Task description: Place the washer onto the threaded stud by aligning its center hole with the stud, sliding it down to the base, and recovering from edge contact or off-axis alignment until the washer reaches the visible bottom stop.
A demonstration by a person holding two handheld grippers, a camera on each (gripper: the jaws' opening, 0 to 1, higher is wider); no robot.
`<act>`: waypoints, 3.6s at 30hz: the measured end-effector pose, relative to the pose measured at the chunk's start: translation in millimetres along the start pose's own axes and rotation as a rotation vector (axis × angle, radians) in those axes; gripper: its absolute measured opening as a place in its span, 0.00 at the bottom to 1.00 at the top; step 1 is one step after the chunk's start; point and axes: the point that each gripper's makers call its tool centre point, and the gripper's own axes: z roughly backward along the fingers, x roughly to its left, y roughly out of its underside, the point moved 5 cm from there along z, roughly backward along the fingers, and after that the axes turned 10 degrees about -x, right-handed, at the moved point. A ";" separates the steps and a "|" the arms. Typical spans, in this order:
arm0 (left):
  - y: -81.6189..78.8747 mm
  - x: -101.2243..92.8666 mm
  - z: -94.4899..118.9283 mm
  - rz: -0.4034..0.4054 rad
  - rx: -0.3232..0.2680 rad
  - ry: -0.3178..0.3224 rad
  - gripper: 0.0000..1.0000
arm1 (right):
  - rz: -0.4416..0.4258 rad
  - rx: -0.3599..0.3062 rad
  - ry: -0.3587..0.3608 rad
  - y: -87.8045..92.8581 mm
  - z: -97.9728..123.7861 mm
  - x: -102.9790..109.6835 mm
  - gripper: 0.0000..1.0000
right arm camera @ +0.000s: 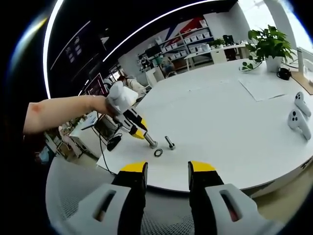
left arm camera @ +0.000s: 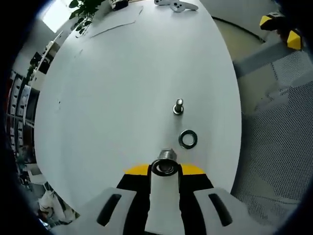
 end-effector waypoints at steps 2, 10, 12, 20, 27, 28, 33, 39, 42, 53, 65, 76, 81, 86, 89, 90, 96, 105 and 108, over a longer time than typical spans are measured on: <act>-0.3 -0.6 -1.1 -0.002 0.004 0.005 0.19 | -0.001 -0.001 0.000 0.0 0.0 0.0 0.36; -3.8 -2.4 -10.1 -0.035 0.039 0.001 0.19 | -0.001 0.001 0.001 0.1 0.1 -0.1 0.36; -1.4 -2.7 -12.3 -0.049 0.052 0.002 0.19 | -0.001 0.001 0.002 0.1 0.1 -0.2 0.36; 6.1 -0.8 -28.6 -0.031 0.066 0.003 0.19 | -0.007 -0.001 0.006 0.0 0.3 -0.7 0.36; 7.4 -0.9 -36.4 -0.024 0.060 0.006 0.19 | -0.007 0.011 0.008 0.9 0.3 -0.9 0.36; 7.7 -1.9 -38.5 -0.024 0.056 0.008 0.19 | -0.009 0.010 0.010 0.9 0.4 -1.0 0.36; 9.6 -3.4 -45.5 -0.029 0.053 0.010 0.19 | -0.012 0.008 0.012 0.7 0.4 -1.3 0.36; 10.3 -5.6 -51.7 -0.041 0.054 0.014 0.19 | -0.014 0.008 0.012 0.9 0.6 -1.5 0.36; 8.5 -6.2 -53.9 0.045 0.050 0.010 0.12 | -0.015 0.008 0.012 1.2 0.7 -1.5 0.36; 13.0 1.6 -41.7 0.002 0.000 -0.038 0.12 | -0.011 0.009 0.007 1.2 0.4 -1.1 0.36; 17.7 1.6 -2.8 0.047 -0.135 -0.104 0.13 | -0.009 0.010 0.004 1.3 0.6 -0.7 0.36; 29.0 1.1 28.1 0.171 -0.303 -0.177 0.13 | -0.009 0.005 0.006 0.8 0.8 -0.9 0.36; 32.1 -0.1 43.7 0.196 -0.366 -0.210 0.15 | -0.010 0.004 0.007 0.5 0.9 -0.9 0.36; 30.3 -7.0 53.7 0.217 -0.421 -0.202 0.16 | -0.012 0.001 0.008 0.1 0.9 -0.8 0.36; 28.0 -12.2 56.7 0.221 -0.437 -0.190 0.18 | -0.012 0.000 0.007 0.0 1.0 -0.8 0.36; 26.4 -14.7 57.4 0.210 -0.441 -0.186 0.18 | -0.012 0.000 0.007 -0.1 0.9 -0.8 0.36; 18.4 -25.0 56.4 0.157 -0.446 -0.169 0.26 | -0.013 -0.005 0.008 -0.6 0.9 -0.9 0.36; 5.8 -37.1 45.0 0.102 -0.440 -0.091 0.36 | -0.014 -0.006 0.010 -0.8 1.1 -1.2 0.36; 1.9 -41.2 38.3 0.070 -0.419 -0.071 0.36 | -0.015 -0.008 0.011 -0.9 1.1 -1.3 0.36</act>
